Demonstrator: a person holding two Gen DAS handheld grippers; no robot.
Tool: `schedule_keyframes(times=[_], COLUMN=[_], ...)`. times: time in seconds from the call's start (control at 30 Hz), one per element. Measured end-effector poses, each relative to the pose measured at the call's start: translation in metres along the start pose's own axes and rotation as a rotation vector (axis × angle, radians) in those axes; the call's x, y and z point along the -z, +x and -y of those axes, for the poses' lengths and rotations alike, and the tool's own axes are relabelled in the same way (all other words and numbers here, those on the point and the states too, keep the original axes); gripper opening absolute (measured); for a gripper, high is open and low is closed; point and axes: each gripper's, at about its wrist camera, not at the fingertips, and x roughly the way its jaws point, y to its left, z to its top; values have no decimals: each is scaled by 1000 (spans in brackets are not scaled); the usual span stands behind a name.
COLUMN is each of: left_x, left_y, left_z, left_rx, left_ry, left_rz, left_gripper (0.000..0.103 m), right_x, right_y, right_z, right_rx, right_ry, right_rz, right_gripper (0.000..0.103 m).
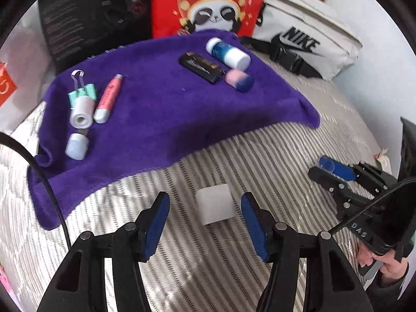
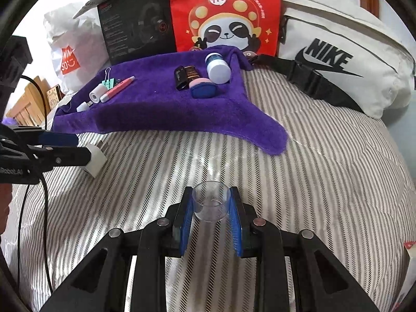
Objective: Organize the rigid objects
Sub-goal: 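Close the left tool on the white charger plug while the right tool closes on the clear cup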
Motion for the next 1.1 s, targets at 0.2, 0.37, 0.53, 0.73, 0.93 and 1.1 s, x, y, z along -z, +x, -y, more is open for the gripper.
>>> schedule_keyframes(times=[0.2,0.37,0.53,0.73,0.93,1.1], left_x=[4,7,1,5,7,10], left_y=[10,6,11,9,7,6], left_z=[-2,-12,-3,-1,-1,-2], left_rx=[-36,-66,-89,-52,-54,-55], left_ry=[28,34,85,120,130,120], left_rz=[-21,-10,24,55,59,67], left_gripper=[55,55,48,26,27,27], right_x=[0,0,0,1,2,1], right_y=[-2,-2,-2,-3,-3,-3], right_z=[7,8,9,14,14,15], right_rx=[-34,-46,-51,-80,-84,-90], right_ry=[27,37,41,65,70,74], right_rz=[5,6,7,10,11,11], right_gripper=[27,27,27,27,27,27])
